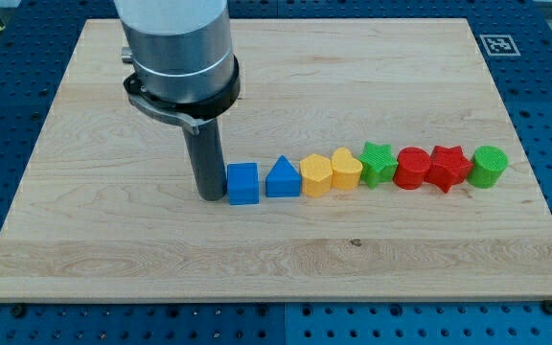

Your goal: Move the blue triangle to the centre left of the board

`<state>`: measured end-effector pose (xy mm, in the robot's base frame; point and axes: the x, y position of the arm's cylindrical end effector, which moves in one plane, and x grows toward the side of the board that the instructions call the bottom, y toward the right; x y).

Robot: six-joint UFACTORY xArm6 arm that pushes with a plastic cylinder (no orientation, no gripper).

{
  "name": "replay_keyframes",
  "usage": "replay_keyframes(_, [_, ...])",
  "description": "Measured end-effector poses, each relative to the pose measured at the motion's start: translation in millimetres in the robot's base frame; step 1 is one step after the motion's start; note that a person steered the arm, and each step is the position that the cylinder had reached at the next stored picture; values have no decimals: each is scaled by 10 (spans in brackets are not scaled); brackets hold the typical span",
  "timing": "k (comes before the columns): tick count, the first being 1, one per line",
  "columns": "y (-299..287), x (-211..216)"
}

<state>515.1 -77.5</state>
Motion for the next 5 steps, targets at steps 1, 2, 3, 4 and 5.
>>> replay_keyframes(1, [-50,191])
replay_keyframes(2, [-22,505])
replay_keyframes(3, [332,789])
replay_keyframes(4, [821,822])
replay_keyframes(5, [1090,615])
